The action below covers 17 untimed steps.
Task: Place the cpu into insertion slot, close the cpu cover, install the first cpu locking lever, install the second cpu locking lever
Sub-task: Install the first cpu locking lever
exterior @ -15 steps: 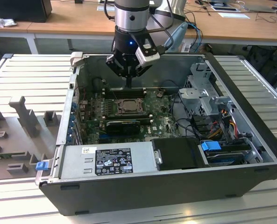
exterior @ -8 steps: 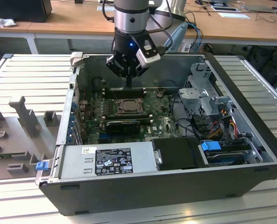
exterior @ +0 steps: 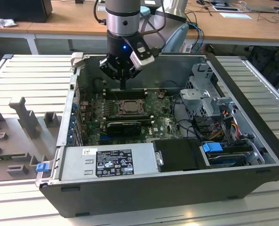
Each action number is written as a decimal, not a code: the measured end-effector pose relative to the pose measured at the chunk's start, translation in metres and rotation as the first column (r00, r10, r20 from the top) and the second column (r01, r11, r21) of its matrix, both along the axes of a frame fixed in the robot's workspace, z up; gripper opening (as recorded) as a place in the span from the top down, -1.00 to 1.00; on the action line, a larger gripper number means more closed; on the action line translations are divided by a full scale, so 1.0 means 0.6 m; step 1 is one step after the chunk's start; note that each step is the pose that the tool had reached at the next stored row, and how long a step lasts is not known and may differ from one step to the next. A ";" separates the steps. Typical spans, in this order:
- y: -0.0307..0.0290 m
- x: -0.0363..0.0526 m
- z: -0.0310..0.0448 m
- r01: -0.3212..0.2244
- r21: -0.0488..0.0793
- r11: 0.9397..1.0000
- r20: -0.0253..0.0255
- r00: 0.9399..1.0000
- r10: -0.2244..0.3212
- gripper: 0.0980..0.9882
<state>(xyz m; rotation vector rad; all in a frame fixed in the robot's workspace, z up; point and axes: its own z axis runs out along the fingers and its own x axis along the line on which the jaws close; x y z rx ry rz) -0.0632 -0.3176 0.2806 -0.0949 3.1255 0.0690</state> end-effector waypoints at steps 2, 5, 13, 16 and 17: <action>0.0000 -0.004 -0.006 -0.002 0.000 1.000 0.000 1.000 0.002 0.98; 0.0000 -0.005 -0.017 -0.002 0.000 1.000 0.000 1.000 0.002 0.98; 0.0004 -0.047 -0.025 0.026 0.001 1.000 0.000 1.000 -0.026 0.98; 0.0004 -0.060 -0.028 0.035 0.000 0.999 0.000 0.999 -0.035 0.98; 0.0006 -0.067 -0.030 0.035 0.001 0.999 0.000 0.999 -0.035 0.98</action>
